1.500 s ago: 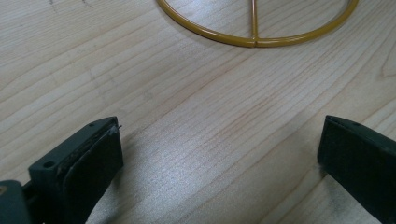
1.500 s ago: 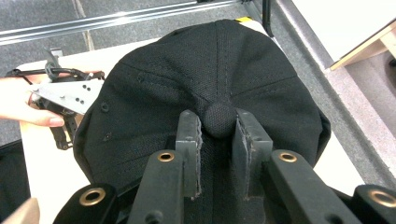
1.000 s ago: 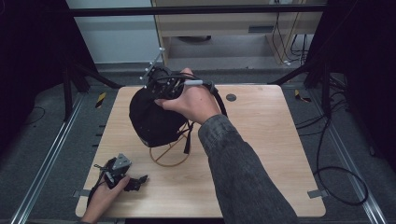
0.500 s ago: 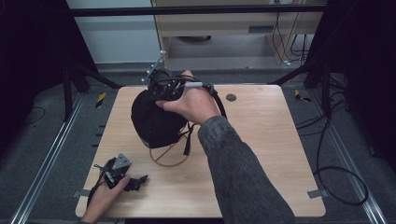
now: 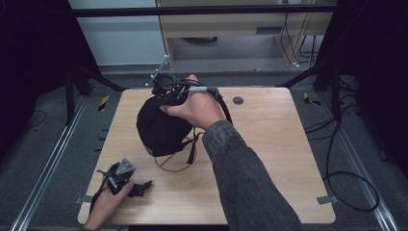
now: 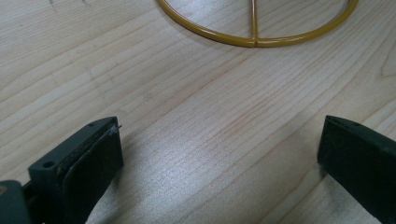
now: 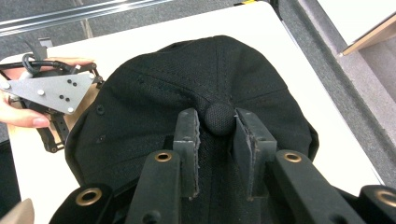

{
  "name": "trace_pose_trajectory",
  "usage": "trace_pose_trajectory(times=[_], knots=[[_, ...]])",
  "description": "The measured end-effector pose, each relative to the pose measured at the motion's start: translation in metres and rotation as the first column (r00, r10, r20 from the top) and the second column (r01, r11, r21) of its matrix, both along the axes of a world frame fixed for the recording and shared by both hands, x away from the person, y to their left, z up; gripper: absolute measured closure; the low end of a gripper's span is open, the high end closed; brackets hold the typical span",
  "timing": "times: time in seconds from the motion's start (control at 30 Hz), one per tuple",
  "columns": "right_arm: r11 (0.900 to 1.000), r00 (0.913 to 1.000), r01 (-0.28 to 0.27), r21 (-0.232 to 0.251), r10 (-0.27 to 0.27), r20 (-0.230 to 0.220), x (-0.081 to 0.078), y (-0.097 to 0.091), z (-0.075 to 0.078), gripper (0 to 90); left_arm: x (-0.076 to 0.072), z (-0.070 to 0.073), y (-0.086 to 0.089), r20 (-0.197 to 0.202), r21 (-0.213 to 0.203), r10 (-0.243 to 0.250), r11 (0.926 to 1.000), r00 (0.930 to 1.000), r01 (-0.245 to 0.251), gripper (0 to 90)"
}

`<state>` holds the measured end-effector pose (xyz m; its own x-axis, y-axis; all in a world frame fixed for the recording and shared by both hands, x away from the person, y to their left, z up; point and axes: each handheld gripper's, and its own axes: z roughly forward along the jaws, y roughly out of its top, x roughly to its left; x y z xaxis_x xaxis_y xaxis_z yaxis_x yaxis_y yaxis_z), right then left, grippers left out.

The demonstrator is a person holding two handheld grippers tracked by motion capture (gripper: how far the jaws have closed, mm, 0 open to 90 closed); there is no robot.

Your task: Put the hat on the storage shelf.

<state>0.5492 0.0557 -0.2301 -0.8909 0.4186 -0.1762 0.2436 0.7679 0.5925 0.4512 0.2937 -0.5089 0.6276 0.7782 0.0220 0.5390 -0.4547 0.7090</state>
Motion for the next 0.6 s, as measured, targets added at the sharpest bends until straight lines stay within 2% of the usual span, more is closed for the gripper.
trace_pose_trajectory(times=[0.27, 0.6], knots=[[0.9996, 1.0000, 0.007, 0.027, -0.007, 0.003, -0.0009, -0.0027, 0.0029, 71.2, 0.0000, 0.0000, 0.0000, 0.000, 0.000, 0.000, 1.0000, 1.0000, 0.000, 0.0], [0.9994, 0.9999, -0.003, 0.034, 0.002, 0.013, -0.0061, -0.0052, 0.0058, 71.3, 0.0000, 0.0000, 0.0000, 0.000, 0.000, 0.000, 1.0000, 1.0000, 0.000, 0.0]])
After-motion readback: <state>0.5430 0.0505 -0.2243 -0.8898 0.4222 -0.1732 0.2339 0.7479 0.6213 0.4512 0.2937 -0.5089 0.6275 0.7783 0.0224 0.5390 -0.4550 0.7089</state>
